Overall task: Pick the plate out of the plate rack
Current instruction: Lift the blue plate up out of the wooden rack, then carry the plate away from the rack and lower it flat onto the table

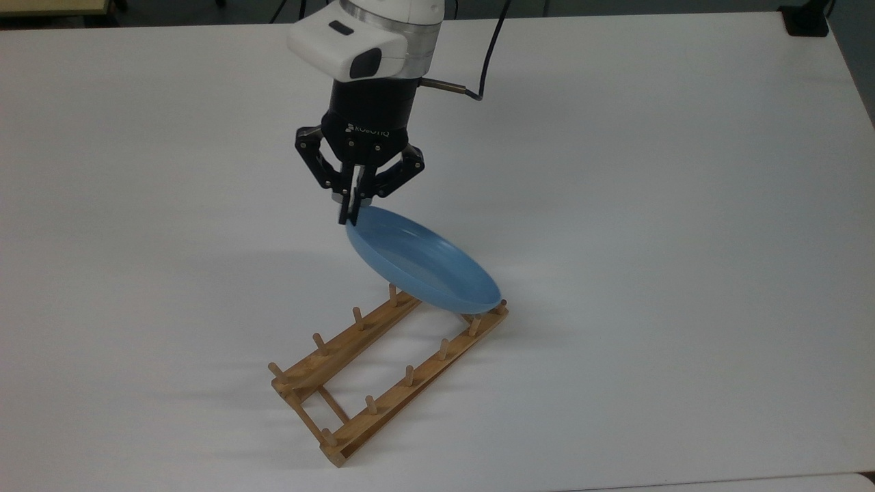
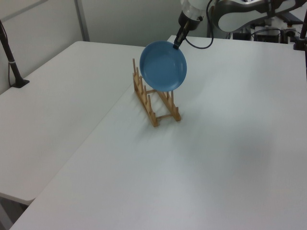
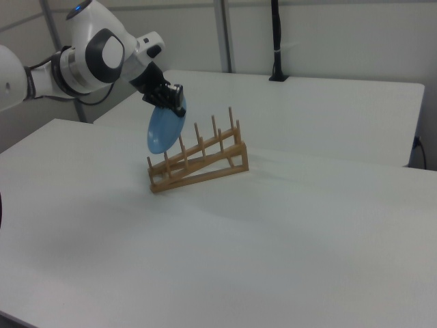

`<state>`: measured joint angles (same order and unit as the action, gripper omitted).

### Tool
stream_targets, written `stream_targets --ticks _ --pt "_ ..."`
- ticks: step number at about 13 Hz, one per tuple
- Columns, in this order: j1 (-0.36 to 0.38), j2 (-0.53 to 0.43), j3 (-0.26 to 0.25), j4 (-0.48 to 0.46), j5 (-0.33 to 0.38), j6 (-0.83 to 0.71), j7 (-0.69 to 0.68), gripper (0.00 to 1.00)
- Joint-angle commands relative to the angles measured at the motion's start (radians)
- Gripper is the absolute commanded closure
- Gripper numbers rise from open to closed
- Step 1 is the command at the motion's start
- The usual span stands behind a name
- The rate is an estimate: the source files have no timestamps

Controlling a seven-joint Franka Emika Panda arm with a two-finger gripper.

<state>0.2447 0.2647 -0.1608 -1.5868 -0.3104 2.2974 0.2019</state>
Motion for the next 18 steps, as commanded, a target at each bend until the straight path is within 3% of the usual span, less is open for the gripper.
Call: stream_targets --ticks 1,3,5,12,14,18 --pt "0.002 -0.018 0.001 -0.013 0.205 -0.128 -0.086 1.00" --pt "0.001 -0.018 0.001 -0.013 0.290 -0.226 -0.183 1.00" --pt "-0.011 -0.013 0.004 -0.018 0.330 -0.313 -0.298 1.00" --pt "-0.060 0.025 0.003 -0.050 0.332 -0.674 -0.937 1.00" --pt "-0.062 0.056 0.003 -0.079 0.329 -0.685 -1.008 1.00" --pt "-0.061 0.155 0.004 -0.088 0.320 -0.577 -1.012 1.00"
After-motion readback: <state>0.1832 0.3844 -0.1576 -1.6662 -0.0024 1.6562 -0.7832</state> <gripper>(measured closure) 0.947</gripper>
